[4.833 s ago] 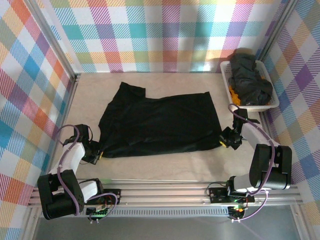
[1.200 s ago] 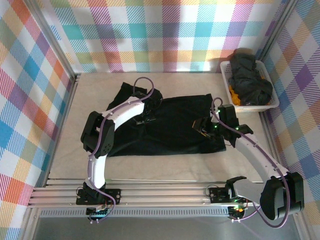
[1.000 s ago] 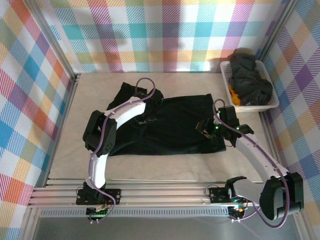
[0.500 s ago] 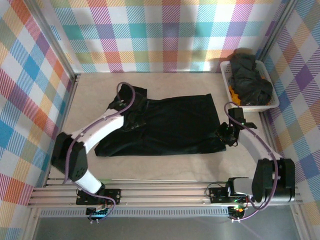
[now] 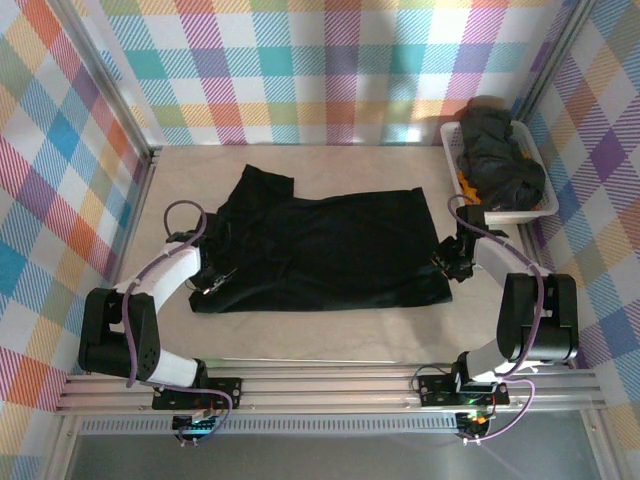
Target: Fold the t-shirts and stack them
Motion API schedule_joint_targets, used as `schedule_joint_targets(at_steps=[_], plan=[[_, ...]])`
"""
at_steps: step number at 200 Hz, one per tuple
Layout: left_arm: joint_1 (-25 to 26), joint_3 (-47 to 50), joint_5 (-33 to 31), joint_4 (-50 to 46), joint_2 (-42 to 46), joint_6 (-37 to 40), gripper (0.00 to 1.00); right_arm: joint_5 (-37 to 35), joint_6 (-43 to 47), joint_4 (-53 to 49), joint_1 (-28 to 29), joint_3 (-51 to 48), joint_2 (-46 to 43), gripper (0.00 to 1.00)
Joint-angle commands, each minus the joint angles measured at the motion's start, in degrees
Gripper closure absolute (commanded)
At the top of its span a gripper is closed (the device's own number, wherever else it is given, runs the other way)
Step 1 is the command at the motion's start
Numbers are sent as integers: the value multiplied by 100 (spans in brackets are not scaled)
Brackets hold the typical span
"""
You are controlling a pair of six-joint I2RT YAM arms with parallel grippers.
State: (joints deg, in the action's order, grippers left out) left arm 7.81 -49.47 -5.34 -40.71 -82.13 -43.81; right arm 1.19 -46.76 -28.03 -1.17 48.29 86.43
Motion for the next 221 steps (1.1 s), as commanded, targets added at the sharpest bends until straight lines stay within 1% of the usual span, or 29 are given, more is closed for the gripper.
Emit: schedule_joint_targets(at_steps=[1, 40, 72, 101, 136, 147, 158, 185, 221], plan=[[-135, 31, 126, 135, -153, 187, 67, 118, -157, 32, -26, 155, 149, 71], [-172, -112, -24, 169, -585, 298, 69, 93, -305, -30, -30, 235, 336, 73], [-174, -142, -194, 248, -771, 367, 70, -40, -437, 40, -24, 134, 240, 73], [-191, -242, -348, 229, -1043, 435, 71, 9, -481, 152, -29, 220, 496, 73], [-203, -262, -448, 296, -1163, 431, 71, 65, -627, 248, -34, 262, 714, 73], [-210, -275, -474, 307, -1237, 442, 72, 44, -674, 271, -27, 260, 740, 76], [-210, -292, -541, 301, -1291, 453, 72, -3, -693, 281, -30, 290, 774, 80], [-262, -329, -785, 267, -1351, 477, 77, -178, -739, 146, -41, 365, 637, 100], [-350, -407, -964, 255, -1333, 565, 79, -560, -712, -283, -36, 506, 86, 100]])
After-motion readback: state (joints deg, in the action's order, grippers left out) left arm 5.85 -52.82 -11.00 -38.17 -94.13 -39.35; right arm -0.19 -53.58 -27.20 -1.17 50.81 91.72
